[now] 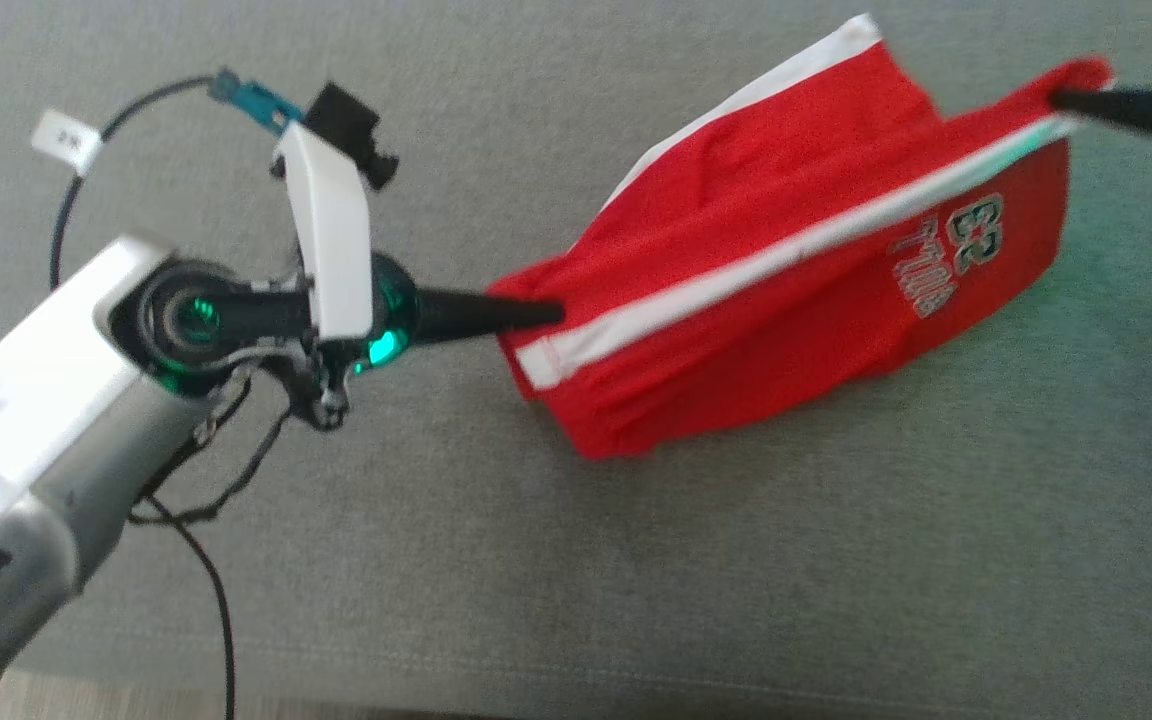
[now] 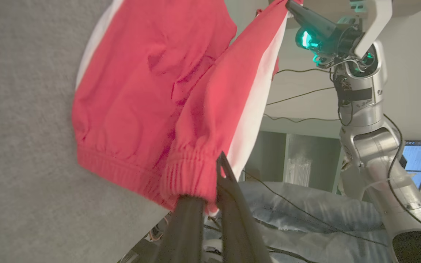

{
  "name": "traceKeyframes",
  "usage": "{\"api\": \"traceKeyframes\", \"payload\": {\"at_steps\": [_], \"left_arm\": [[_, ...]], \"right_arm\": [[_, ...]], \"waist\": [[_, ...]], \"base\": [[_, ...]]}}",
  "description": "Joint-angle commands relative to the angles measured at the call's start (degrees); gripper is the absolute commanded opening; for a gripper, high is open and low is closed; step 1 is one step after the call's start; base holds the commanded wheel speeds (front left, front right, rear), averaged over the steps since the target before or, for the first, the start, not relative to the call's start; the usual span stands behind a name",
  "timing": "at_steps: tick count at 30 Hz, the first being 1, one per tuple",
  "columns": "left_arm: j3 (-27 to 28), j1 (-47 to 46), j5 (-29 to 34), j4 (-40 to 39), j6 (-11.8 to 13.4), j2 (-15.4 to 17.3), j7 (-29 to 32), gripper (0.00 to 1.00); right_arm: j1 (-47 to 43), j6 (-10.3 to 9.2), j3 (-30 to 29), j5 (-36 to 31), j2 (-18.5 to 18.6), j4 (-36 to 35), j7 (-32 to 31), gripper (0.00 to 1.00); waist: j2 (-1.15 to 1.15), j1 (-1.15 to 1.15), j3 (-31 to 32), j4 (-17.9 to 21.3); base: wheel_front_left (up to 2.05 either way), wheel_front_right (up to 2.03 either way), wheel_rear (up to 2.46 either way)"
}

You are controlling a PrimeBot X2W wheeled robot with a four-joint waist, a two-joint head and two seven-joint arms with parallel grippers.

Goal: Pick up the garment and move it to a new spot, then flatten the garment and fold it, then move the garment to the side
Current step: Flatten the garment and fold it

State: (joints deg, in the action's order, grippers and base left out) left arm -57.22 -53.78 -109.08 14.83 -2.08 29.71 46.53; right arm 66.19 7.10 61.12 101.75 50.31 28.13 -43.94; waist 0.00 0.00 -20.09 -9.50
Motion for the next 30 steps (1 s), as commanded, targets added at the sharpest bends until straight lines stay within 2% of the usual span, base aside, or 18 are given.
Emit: {"api": "traceKeyframes", "payload": {"at_steps": [1,14,15,16,17,18,19,25,30], "left_arm": [[3.86,-4.30,0.01,0.10,-0.42,1.42,-0.72,0.00],[4.93,-7.79,1.48,6.23,-2.09,-3.25,-2.44,0.00],[4.81,-7.83,1.65,6.73,-2.27,-3.53,-2.39,0.00],[4.67,-7.86,1.93,7.22,-2.47,-3.73,-2.41,0.00],[4.59,-7.82,2.14,7.74,-2.67,-3.88,-2.45,0.36],[4.54,-7.76,2.36,8.29,-2.82,-3.96,-2.58,0.71],[4.48,-7.68,2.61,8.89,-2.90,-3.99,-2.78,1.00],[3.20,-7.36,6.09,10.55,-3.87,-2.07,-3.29,1.00],[2.68,-6.78,11.89,9.02,-4.63,1.16,-8.05,1.00]], "right_arm": [[2.97,0.39,-0.25,-0.50,-0.28,2.11,-0.94,0.00],[12.93,0.39,2.00,-2.09,-8.17,14.25,-2.30,0.00],[13.02,0.39,2.12,-2.16,-8.60,14.53,-2.12,0.03],[13.00,0.39,2.22,-2.18,-8.97,14.73,-1.91,0.36],[12.87,0.39,2.28,-2.17,-9.32,14.84,-1.66,0.80],[12.70,0.39,2.27,-2.17,-9.63,14.84,-1.22,1.00],[12.44,0.39,2.15,-2.12,-9.84,14.64,-0.68,1.00],[8.95,0.39,0.60,-1.34,-9.75,10.84,3.77,1.00],[4.06,0.39,-2.80,-3.90,-8.47,3.51,16.38,1.00]], "waist": [[0.00,0.00,-3.64,-2.81],[0.00,0.00,-9.77,-5.63],[0.00,0.00,-9.83,-5.62],[0.00,0.00,-9.82,-5.57],[0.00,0.00,-9.65,-5.46],[0.00,0.00,-9.39,-5.34],[0.00,0.00,-9.04,-5.21],[0.00,0.00,-5.04,-4.30],[0.00,0.00,-0.96,-3.71]], "base": [[0.00,0.00,0.00],[0.00,0.00,0.00],[0.00,0.00,0.00],[0.00,0.00,0.00],[0.00,0.00,0.00],[0.00,0.00,0.00],[0.00,0.00,0.00],[0.00,0.00,0.00],[0.00,0.00,0.00]]}}
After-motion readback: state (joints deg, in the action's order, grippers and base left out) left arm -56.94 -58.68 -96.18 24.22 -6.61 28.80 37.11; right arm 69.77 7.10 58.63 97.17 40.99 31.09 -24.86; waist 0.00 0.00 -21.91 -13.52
